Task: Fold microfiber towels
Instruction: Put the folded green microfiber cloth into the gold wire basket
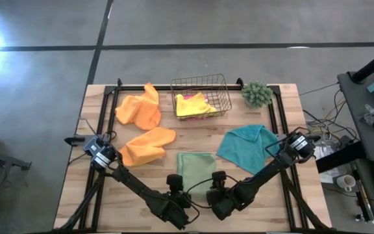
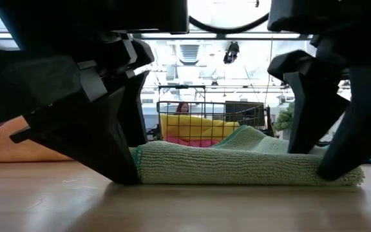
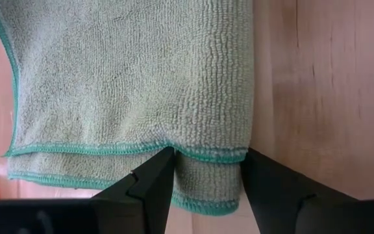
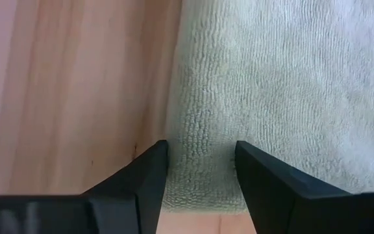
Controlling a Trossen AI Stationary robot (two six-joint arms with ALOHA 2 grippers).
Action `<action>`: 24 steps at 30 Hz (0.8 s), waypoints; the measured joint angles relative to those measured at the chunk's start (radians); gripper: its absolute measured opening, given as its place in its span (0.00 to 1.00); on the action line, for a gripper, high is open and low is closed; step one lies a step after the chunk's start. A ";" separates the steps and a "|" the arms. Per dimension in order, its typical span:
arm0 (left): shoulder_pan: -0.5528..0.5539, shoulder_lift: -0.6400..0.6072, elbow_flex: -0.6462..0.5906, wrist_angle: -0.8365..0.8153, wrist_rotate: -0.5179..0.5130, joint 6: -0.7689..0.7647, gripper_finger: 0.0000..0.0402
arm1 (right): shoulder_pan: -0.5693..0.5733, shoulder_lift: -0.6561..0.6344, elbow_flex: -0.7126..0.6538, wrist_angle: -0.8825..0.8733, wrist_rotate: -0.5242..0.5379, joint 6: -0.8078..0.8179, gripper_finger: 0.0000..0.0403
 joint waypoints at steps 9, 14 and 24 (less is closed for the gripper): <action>0.007 0.002 -0.001 0.008 0.011 0.000 0.41 | -0.005 0.010 0.025 -0.006 -0.058 0.075 0.43; 0.007 0.002 -0.001 0.009 0.011 0.000 0.41 | -0.017 0.064 0.030 -0.003 -0.067 0.062 0.43; 0.011 0.003 -0.003 0.014 0.015 0.000 0.30 | -0.026 0.085 0.030 -0.041 -0.028 0.106 0.40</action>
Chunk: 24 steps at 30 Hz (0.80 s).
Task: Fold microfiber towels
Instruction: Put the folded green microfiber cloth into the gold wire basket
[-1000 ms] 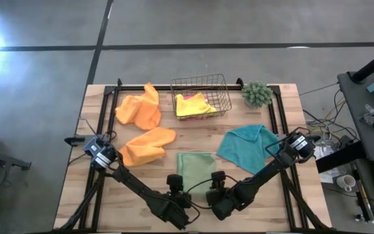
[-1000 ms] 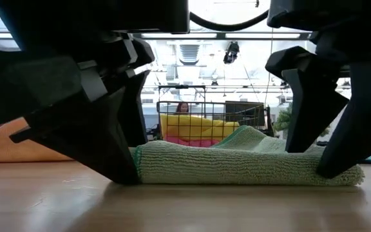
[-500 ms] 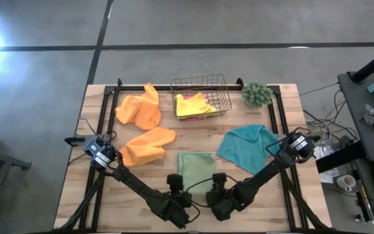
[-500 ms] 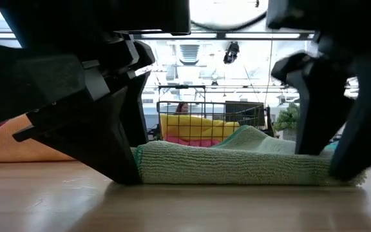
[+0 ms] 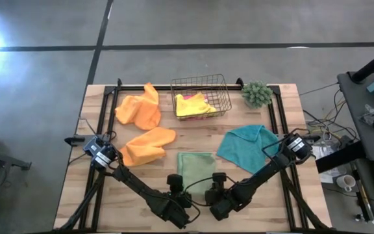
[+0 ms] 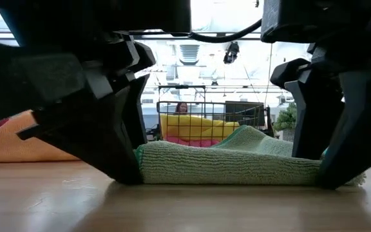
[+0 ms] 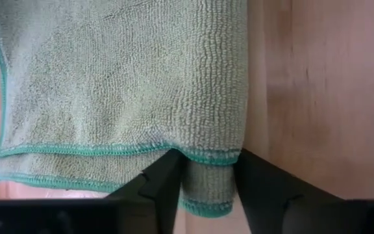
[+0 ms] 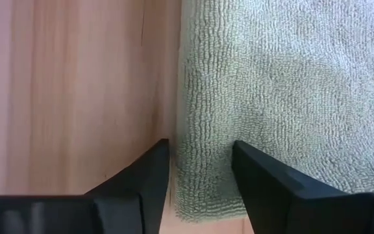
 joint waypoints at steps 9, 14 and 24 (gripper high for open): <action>0.033 0.004 -0.003 -0.005 -0.022 0.010 0.04 | -0.041 -0.011 -0.002 -0.036 -0.003 -0.008 0.23; 0.049 0.004 -0.003 -0.006 -0.023 0.023 0.01 | -0.049 -0.013 -0.003 -0.046 -0.009 -0.017 0.08; 0.050 -0.046 0.024 -0.015 0.031 0.061 0.00 | -0.056 -0.118 -0.012 -0.094 -0.004 -0.012 0.03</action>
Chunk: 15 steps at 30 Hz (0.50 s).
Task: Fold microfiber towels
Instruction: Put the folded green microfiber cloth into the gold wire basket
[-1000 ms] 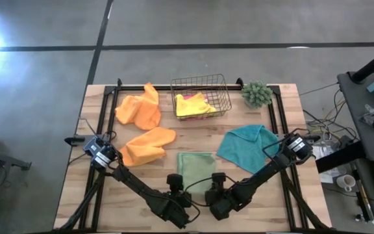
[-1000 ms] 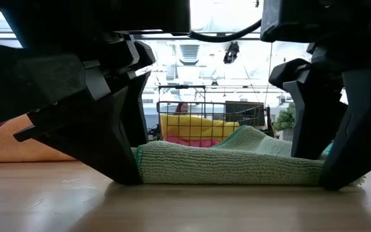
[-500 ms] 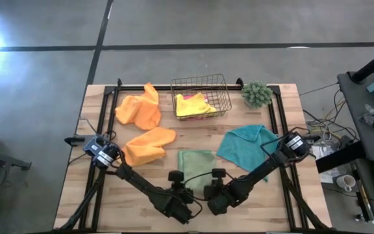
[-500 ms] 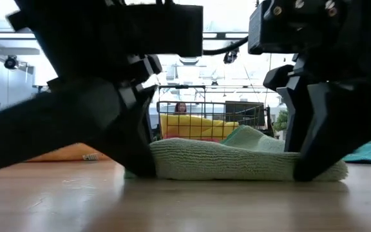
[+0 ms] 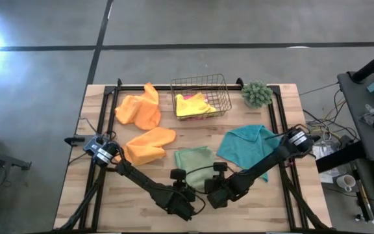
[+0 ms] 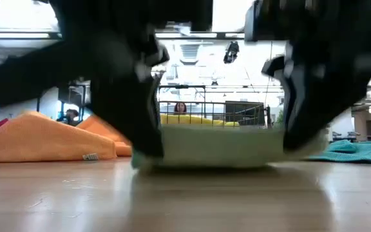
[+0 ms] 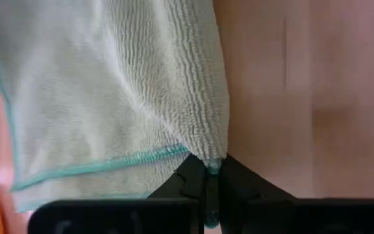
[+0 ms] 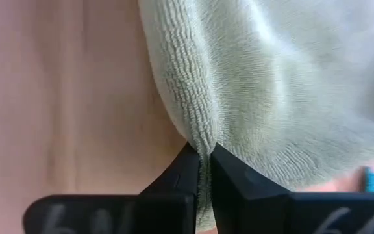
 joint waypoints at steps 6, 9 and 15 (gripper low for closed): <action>0.011 -0.086 0.006 0.002 0.018 -0.001 0.00 | 0.002 -0.075 0.017 -0.030 -0.016 0.006 0.03; 0.026 -0.136 0.006 0.001 0.014 0.000 0.00 | -0.006 -0.101 0.061 -0.056 -0.015 -0.003 0.03; 0.075 -0.228 0.005 -0.016 0.045 0.064 0.00 | -0.041 -0.111 0.144 -0.148 -0.015 -0.030 0.03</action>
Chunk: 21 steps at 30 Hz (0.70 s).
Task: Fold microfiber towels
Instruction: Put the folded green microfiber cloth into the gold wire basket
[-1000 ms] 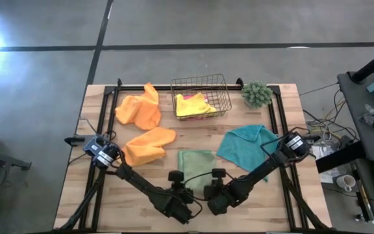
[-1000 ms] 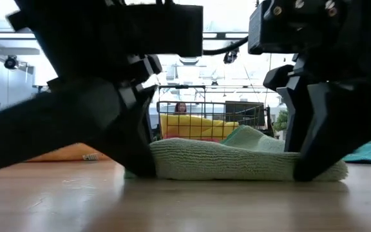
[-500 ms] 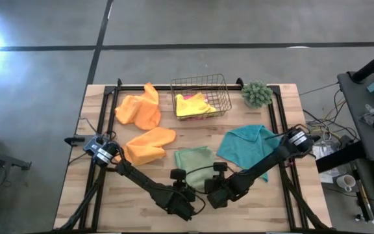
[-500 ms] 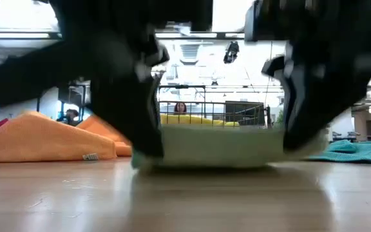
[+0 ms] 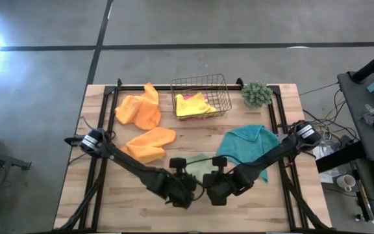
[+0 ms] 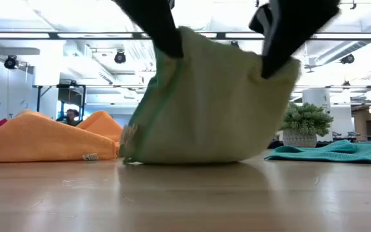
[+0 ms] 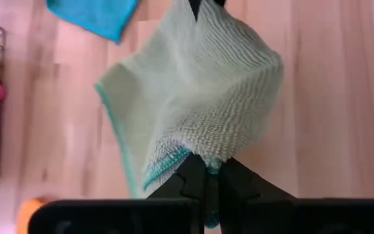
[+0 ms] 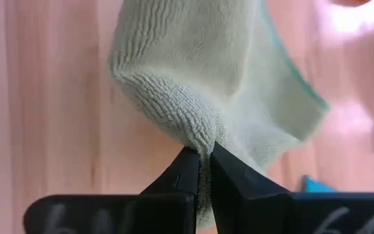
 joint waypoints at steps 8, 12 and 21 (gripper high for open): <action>0.066 -0.088 -0.001 -0.018 0.044 0.080 0.00 | -0.044 -0.002 0.113 -0.150 0.057 -0.032 0.03; 0.092 -0.132 -0.002 -0.048 0.053 0.117 0.00 | -0.074 -0.002 0.180 -0.232 0.061 -0.054 0.03; 0.161 -0.245 -0.002 -0.097 0.058 0.207 0.00 | -0.171 -0.002 0.376 -0.392 0.064 -0.095 0.03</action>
